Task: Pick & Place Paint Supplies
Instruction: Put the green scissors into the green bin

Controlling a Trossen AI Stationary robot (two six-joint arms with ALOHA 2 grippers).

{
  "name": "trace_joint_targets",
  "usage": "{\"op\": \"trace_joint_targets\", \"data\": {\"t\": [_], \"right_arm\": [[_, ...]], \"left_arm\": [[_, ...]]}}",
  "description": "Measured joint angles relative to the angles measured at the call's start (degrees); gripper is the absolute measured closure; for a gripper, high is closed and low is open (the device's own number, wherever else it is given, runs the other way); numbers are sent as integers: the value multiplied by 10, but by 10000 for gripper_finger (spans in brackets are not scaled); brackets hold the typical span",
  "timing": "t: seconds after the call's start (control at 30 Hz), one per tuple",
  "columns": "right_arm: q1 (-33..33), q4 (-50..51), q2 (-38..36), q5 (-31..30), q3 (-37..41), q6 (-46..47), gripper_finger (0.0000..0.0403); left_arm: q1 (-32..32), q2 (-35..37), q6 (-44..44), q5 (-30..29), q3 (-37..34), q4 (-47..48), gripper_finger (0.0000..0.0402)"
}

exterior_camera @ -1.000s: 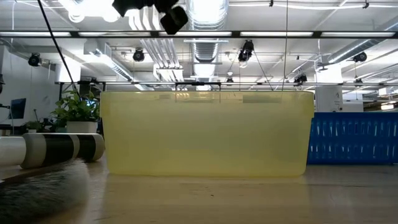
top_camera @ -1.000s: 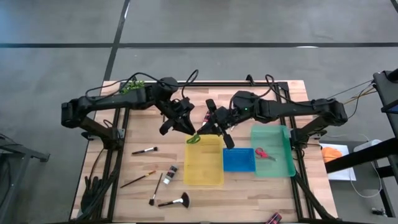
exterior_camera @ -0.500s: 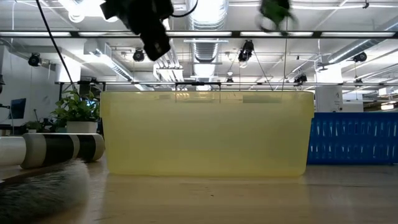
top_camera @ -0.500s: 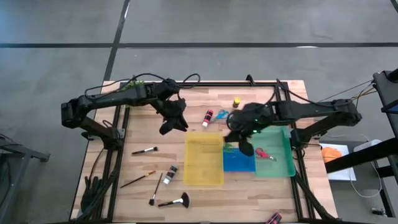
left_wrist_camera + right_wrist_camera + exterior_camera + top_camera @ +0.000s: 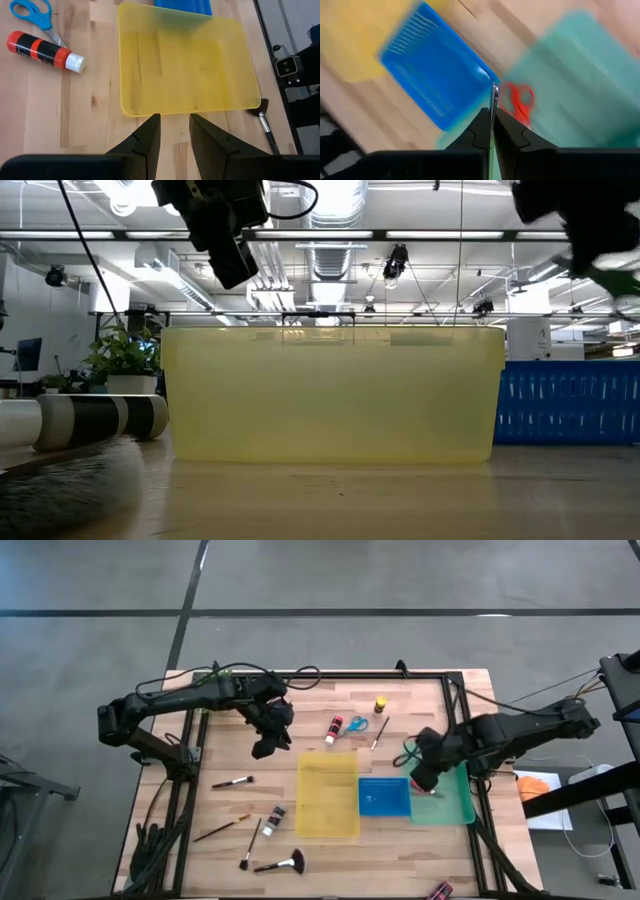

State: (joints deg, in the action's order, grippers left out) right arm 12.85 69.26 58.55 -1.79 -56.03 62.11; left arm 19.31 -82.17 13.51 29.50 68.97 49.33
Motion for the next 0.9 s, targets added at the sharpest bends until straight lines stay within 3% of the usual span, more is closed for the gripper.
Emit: {"op": "trace_joint_targets", "data": {"t": [0.27, 0.63, 0.73, 0.9], "right_arm": [[23, -8, -24, 44, 115, 40, 396], [26, -7, -30, 50, 131, 22, 390], [25, -5, -33, 55, 131, 22, 361], [25, 2, -39, 47, 132, 24, 278]], "left_arm": [[-1, 0, -16, 0, 0, 0, 287], [-1, 1, -35, 0, 0, 0, 287], [-1, 1, -35, 0, 0, 0, 287], [-11, 1, -38, -2, 0, -16, 287]]}}
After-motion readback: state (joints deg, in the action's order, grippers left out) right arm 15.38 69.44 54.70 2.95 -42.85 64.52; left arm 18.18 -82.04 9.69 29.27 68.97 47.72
